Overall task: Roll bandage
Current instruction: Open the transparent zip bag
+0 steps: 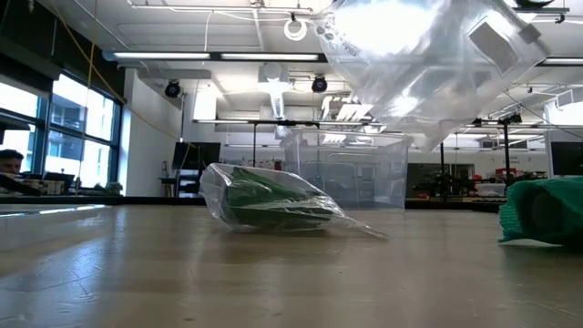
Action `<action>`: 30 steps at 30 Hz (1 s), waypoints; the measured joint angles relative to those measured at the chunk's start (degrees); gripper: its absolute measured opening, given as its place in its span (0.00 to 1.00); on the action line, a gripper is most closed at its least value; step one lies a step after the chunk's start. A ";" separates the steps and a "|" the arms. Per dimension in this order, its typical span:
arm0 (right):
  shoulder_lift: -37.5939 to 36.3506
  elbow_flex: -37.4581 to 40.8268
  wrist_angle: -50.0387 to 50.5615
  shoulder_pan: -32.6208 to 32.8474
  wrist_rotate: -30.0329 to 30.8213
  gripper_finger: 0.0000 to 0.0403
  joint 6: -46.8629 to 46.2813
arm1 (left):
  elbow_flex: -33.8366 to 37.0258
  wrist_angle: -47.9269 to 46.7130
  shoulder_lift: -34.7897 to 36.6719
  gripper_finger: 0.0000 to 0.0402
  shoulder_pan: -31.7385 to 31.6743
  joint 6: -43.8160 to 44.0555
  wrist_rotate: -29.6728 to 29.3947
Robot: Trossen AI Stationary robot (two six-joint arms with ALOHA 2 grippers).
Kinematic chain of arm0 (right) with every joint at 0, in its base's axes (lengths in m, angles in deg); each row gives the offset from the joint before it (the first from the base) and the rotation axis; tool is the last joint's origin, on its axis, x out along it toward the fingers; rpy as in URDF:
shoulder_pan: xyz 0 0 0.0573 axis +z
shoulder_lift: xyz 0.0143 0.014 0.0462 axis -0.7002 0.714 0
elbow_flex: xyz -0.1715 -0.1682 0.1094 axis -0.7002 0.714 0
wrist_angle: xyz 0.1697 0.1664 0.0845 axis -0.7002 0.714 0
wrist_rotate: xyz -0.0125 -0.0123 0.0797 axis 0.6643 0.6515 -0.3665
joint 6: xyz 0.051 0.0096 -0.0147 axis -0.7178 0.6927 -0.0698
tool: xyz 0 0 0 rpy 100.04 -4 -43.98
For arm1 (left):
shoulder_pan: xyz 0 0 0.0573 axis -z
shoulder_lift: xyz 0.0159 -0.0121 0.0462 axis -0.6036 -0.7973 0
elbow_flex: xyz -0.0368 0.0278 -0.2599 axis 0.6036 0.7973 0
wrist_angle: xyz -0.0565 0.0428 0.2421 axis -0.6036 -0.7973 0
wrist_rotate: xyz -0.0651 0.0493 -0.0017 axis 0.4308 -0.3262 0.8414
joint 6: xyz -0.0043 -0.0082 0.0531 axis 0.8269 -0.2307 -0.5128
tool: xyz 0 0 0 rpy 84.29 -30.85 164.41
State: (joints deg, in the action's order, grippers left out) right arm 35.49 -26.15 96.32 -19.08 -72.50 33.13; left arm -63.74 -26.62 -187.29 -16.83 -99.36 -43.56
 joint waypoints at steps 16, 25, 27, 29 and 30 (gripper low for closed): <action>2.67 0.00 -2.79 0.00 -6.23 0.35 1.44 | 0.01 0.15 -0.04 0.00 0.00 0.04 -0.22; 2.58 0.02 -3.64 0.00 -9.47 0.35 1.38 | 0.01 0.11 -0.07 0.00 0.00 0.07 -0.74; 2.52 0.02 -3.56 0.00 -9.08 0.35 1.32 | 0.01 0.09 -0.07 0.00 0.00 0.07 -0.74; 2.16 0.02 -3.29 0.00 -7.83 0.35 1.32 | 0.01 0.04 -0.07 0.00 -0.02 0.09 -0.74; 1.73 0.02 -3.23 -0.13 -7.48 0.35 1.32 | 0.01 0.04 -0.07 0.00 -0.01 0.09 -0.74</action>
State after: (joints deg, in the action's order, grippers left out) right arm 37.21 -26.13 93.09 -19.21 -79.98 34.45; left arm -63.72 -26.57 -187.36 -16.85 -99.28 -44.31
